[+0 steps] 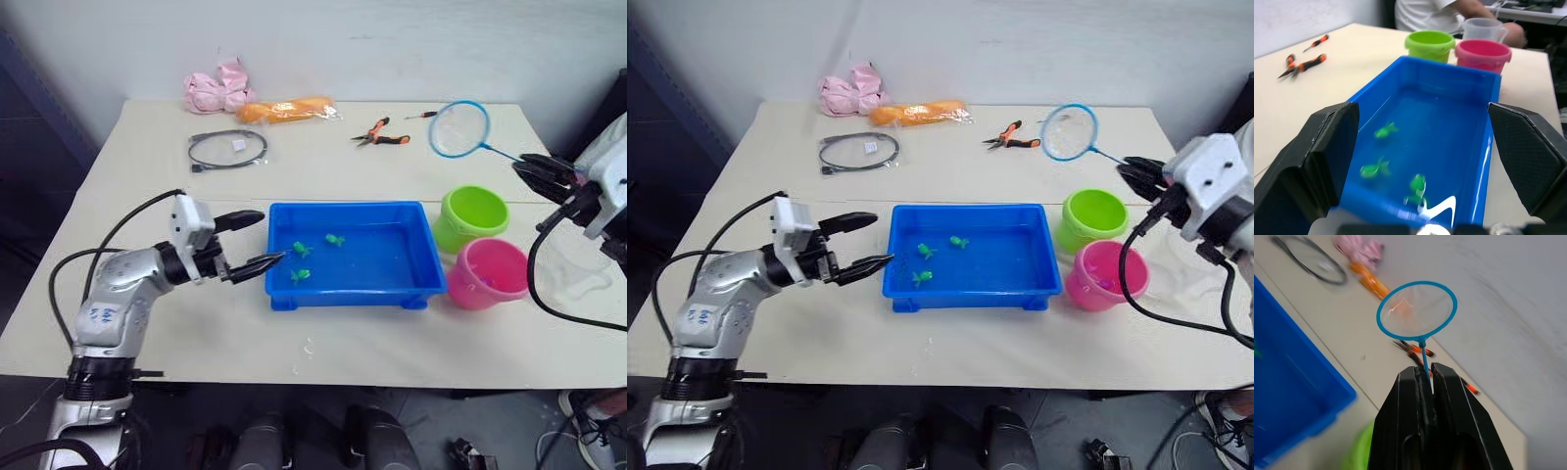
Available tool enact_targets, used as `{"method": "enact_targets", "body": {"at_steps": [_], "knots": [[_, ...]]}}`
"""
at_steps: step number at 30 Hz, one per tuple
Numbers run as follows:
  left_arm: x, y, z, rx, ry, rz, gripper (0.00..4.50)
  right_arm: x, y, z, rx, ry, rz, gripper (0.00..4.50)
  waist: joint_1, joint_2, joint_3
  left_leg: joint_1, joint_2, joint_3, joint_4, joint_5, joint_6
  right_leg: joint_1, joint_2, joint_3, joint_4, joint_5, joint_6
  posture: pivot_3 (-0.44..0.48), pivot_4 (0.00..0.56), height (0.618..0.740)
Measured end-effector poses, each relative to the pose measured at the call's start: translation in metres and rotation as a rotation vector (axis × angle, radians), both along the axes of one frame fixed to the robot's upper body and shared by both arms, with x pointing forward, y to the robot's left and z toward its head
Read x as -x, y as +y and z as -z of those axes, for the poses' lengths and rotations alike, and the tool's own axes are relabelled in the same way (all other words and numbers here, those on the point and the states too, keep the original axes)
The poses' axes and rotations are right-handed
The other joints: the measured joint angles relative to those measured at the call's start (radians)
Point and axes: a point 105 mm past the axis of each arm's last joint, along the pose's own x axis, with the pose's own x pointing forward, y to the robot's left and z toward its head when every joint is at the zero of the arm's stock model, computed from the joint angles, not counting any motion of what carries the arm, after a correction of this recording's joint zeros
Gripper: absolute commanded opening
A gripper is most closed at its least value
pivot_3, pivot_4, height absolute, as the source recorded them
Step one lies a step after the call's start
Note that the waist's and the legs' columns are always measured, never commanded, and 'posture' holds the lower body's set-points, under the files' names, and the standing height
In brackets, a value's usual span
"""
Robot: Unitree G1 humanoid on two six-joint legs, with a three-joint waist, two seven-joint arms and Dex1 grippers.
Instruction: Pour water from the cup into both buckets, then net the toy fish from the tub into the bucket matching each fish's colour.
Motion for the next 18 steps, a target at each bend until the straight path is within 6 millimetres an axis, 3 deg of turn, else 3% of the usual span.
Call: {"method": "enact_targets", "body": {"at_steps": [4,6,13,18], "knots": [[0.0,0.014,-0.002,-0.018,-0.003,-0.043,4.47,0.003,0.038,0.049,-0.113,0.402,-0.086,0.0,0.014,0.0,0.0,-0.001,-0.001,-0.001,0.0,-0.001,0.002,-0.001,-0.003,0.0,-0.004,0.0,-0.001,0.0,0.15,0.74],[0.0,0.015,-0.002,-0.018,0.003,-0.044,4.47,0.008,0.055,0.067,-0.101,0.506,-0.129,0.0,0.018,0.0,0.0,-0.002,-0.001,0.0,0.0,-0.002,0.001,-0.002,-0.004,0.0,-0.005,0.0,-0.001,0.0,0.15,0.74],[-0.002,0.013,-0.001,-0.007,0.011,-0.062,4.47,-0.005,0.052,0.094,0.035,0.616,-0.044,0.0,0.016,0.0,0.0,-0.003,-0.002,0.001,0.0,-0.003,0.002,-0.003,-0.003,0.0,-0.003,0.001,0.0,0.0,0.15,0.74],[0.002,0.014,0.006,-0.007,0.027,-0.087,4.47,-0.018,0.052,0.088,0.089,0.607,-0.002,0.0,0.009,0.0,0.0,-0.004,-0.002,0.003,0.0,-0.003,0.001,-0.004,-0.002,0.0,-0.002,0.001,0.0,0.0,0.15,0.74]]}}
